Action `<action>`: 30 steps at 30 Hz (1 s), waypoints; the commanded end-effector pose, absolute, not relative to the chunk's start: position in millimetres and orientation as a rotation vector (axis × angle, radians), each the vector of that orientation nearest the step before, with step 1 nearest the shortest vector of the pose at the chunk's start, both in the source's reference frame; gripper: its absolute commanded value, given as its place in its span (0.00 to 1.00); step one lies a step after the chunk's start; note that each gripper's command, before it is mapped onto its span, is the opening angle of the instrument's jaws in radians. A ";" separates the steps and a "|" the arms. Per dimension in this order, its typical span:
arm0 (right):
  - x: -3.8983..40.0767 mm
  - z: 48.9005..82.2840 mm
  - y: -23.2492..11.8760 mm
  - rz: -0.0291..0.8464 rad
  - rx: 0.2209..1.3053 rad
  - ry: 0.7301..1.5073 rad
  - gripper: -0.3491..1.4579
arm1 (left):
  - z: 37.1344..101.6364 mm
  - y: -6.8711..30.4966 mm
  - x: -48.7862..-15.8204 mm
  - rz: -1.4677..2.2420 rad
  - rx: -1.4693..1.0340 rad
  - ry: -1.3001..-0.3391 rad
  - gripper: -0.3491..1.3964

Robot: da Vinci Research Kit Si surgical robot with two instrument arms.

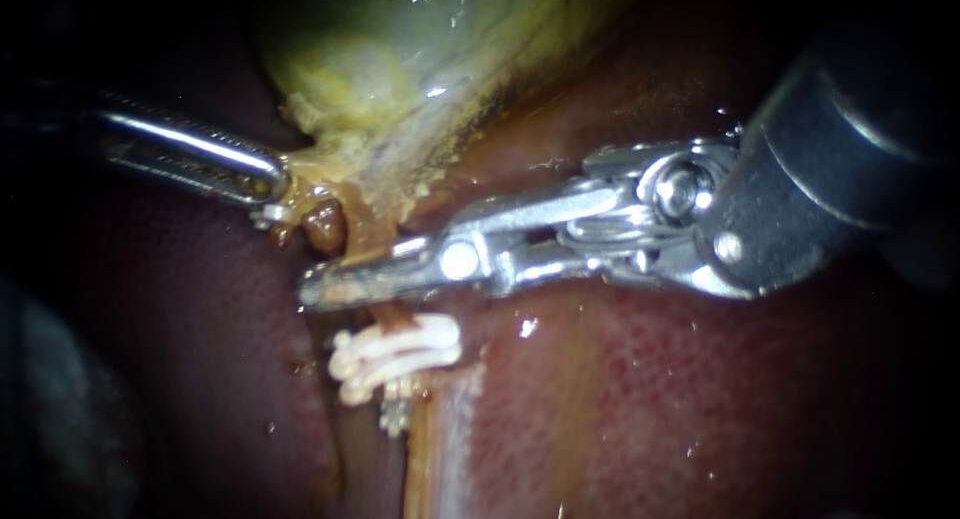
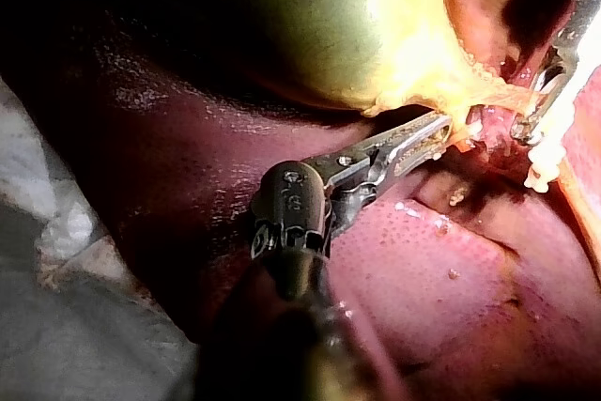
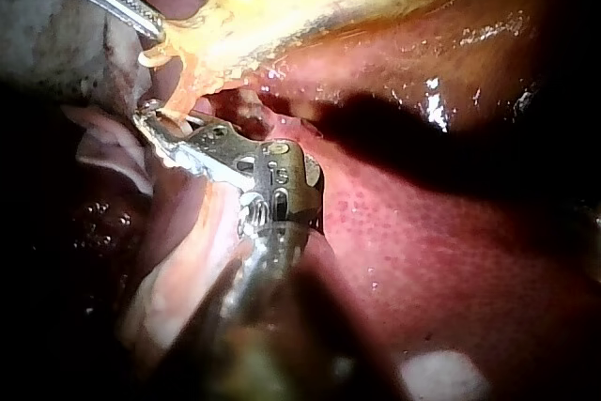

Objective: Going back third clip right tube

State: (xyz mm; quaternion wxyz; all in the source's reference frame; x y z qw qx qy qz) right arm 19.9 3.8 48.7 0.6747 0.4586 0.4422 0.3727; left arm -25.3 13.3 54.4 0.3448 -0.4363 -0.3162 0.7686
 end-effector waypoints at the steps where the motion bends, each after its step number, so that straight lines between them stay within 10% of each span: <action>1: 20.0 48.8 3.7 0.839 1.030 0.998 0.00 | 54.4 13.2 -25.3 1.996 -1.132 -0.819 0.00; 8: 20.8 51.9 2.1 0.791 1.029 1.095 0.43 | 54.4 13.2 -25.3 1.996 -1.132 -0.819 0.00; 16: 20.0 57.2 0.6 0.710 0.874 1.165 0.47 | 54.4 13.3 -25.3 1.996 -1.132 -0.819 0.00; 30: 14.0 56.5 1.3 0.470 0.670 1.278 0.47 | 54.4 13.2 -25.1 1.997 -1.133 -0.820 0.00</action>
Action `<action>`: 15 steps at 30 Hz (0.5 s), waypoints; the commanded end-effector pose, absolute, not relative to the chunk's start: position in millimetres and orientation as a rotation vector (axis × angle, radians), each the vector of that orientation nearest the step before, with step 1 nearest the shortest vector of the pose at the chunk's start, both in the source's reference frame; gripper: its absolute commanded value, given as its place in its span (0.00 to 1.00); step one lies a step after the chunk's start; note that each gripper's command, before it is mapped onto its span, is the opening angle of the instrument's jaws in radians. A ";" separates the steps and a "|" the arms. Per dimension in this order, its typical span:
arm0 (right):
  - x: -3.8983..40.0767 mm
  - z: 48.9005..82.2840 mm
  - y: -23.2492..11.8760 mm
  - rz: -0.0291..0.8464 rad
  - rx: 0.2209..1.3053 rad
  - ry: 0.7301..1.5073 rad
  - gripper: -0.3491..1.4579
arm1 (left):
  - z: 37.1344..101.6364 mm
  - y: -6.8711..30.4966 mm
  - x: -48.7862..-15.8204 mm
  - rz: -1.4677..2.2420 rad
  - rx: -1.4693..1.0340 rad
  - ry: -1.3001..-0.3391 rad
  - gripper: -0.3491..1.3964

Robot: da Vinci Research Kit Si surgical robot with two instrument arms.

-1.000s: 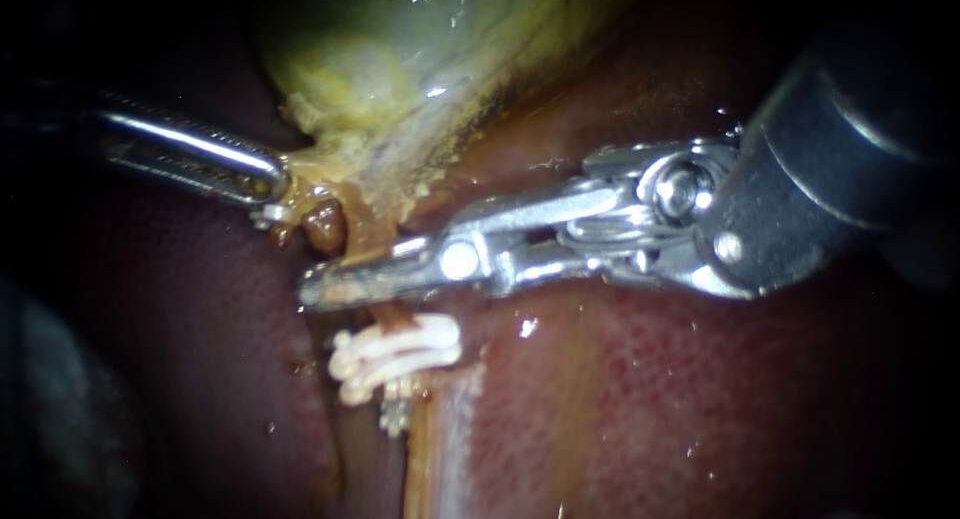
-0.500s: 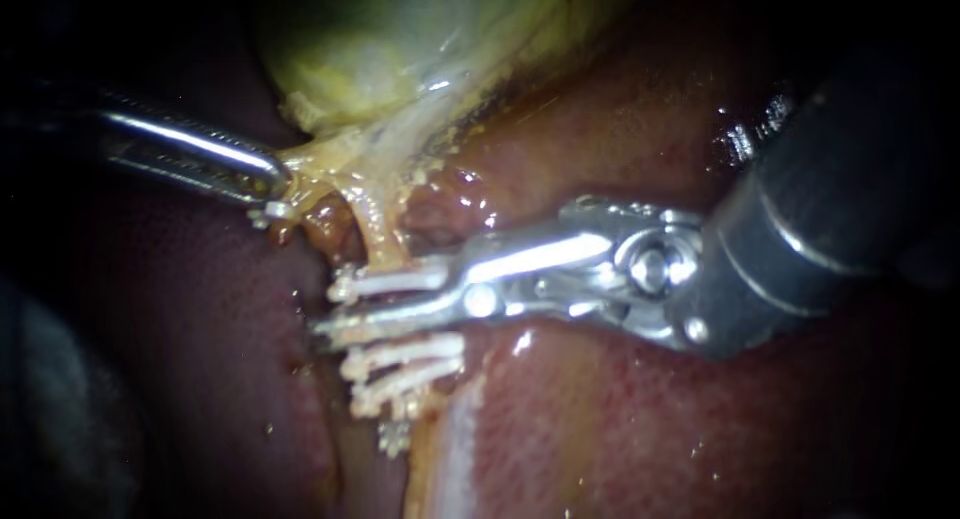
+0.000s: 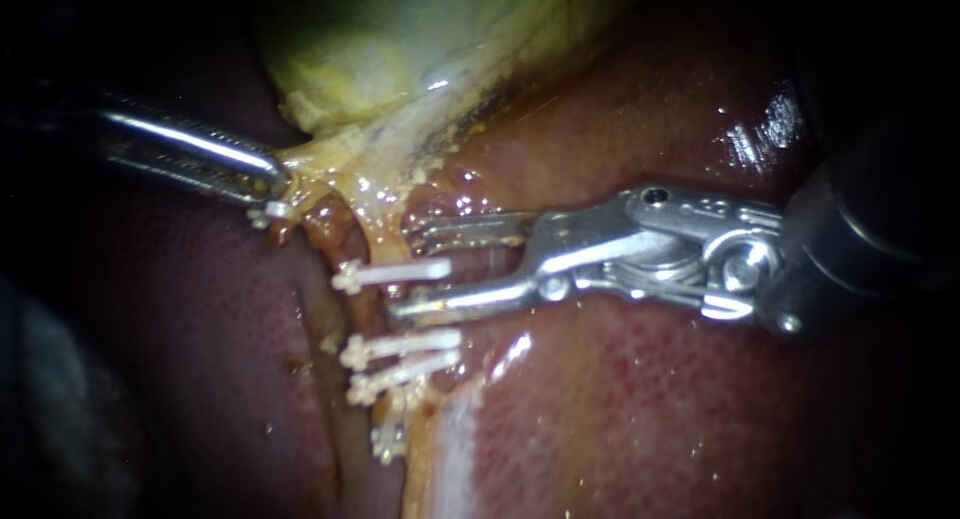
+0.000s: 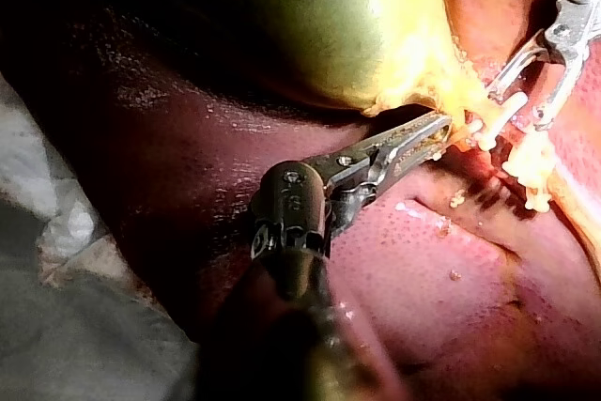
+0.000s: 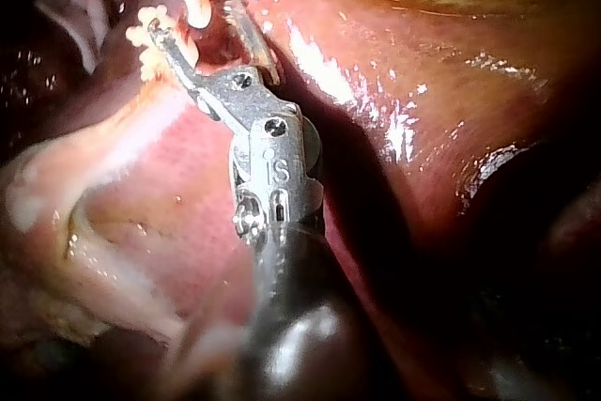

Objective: Going back third clip right tube

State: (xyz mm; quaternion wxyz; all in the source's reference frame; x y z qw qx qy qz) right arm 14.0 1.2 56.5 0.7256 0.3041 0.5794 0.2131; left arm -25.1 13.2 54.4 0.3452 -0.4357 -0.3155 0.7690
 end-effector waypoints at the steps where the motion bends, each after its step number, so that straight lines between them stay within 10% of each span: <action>1: 12.9 56.2 1.2 0.441 0.655 1.288 0.47 | 54.4 13.3 -25.1 1.997 -1.133 -0.820 0.00; 15: 4.4 54.6 0.8 0.227 0.543 1.192 0.47 | 54.8 13.2 -25.4 1.997 -1.133 -0.817 0.00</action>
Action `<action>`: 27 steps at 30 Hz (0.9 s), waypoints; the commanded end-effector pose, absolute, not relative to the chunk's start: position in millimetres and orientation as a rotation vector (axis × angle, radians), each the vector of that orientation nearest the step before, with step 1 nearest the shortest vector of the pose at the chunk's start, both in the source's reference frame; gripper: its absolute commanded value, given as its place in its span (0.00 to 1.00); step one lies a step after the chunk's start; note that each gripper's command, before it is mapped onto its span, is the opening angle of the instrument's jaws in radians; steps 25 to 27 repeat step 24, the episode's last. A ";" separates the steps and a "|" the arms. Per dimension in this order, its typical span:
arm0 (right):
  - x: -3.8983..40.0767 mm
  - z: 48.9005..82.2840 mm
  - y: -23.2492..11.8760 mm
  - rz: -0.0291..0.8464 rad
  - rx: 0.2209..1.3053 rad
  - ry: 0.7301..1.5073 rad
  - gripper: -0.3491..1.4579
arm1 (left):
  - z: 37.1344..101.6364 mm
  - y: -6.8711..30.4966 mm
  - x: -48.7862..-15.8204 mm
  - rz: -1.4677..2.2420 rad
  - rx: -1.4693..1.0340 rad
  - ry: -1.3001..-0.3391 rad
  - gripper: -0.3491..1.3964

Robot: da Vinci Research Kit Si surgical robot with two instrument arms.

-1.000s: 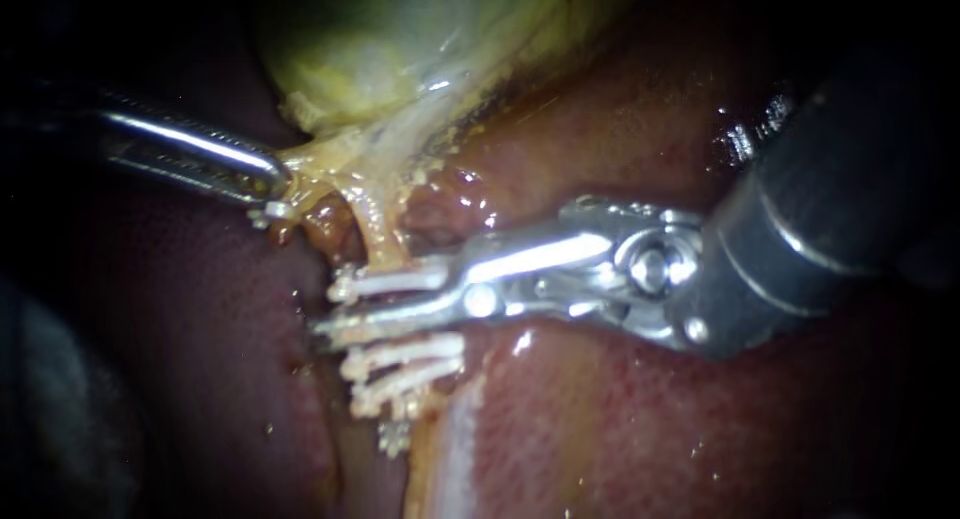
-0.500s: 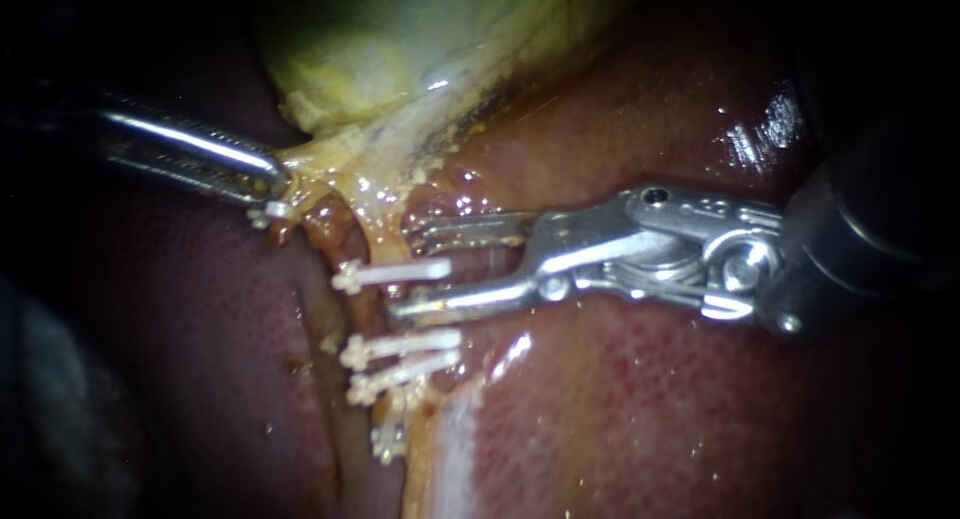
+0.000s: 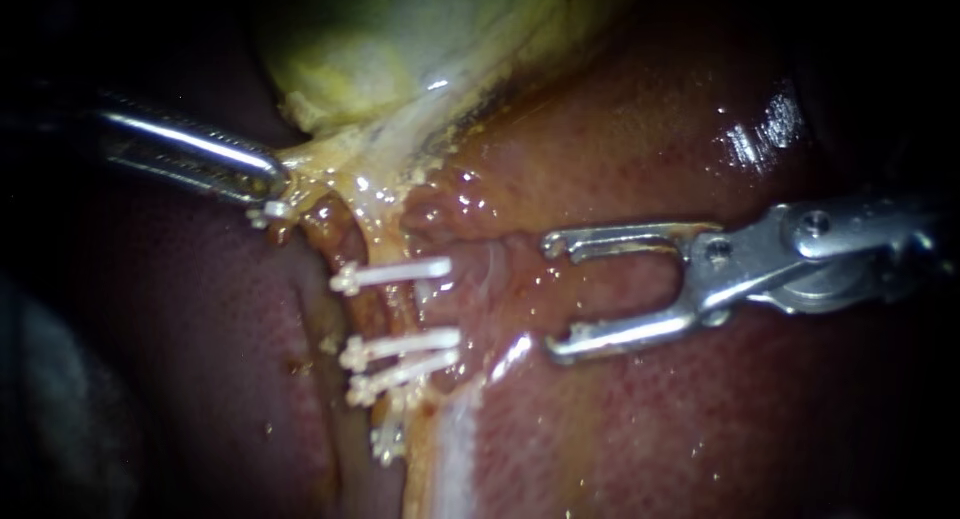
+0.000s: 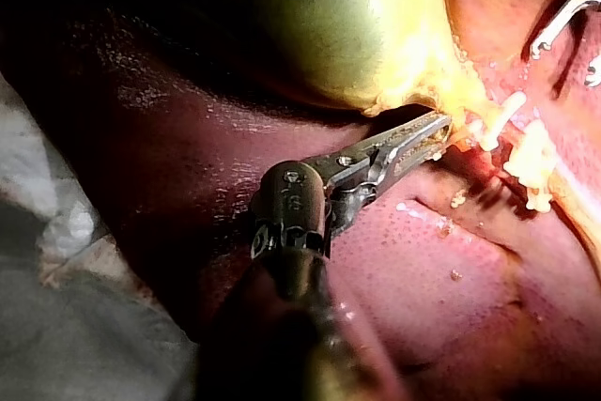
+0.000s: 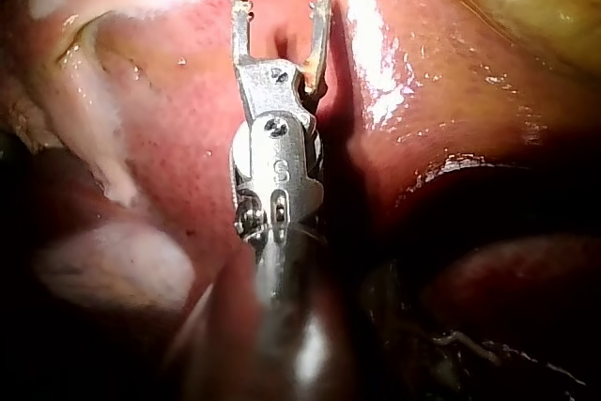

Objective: Going back third clip right tube

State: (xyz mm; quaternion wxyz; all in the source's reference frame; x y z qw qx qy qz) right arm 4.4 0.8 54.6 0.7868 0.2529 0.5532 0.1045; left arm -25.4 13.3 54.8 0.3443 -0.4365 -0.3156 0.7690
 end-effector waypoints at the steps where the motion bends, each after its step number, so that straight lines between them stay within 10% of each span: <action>1: 4.2 54.5 0.9 0.229 0.541 1.193 0.47 | 55.1 13.2 -25.6 1.998 -1.133 -0.815 0.00; 27: 4.1 53.8 1.1 0.238 0.539 1.192 0.47 | 61.3 13.0 -29.7 1.987 -1.131 -0.834 0.00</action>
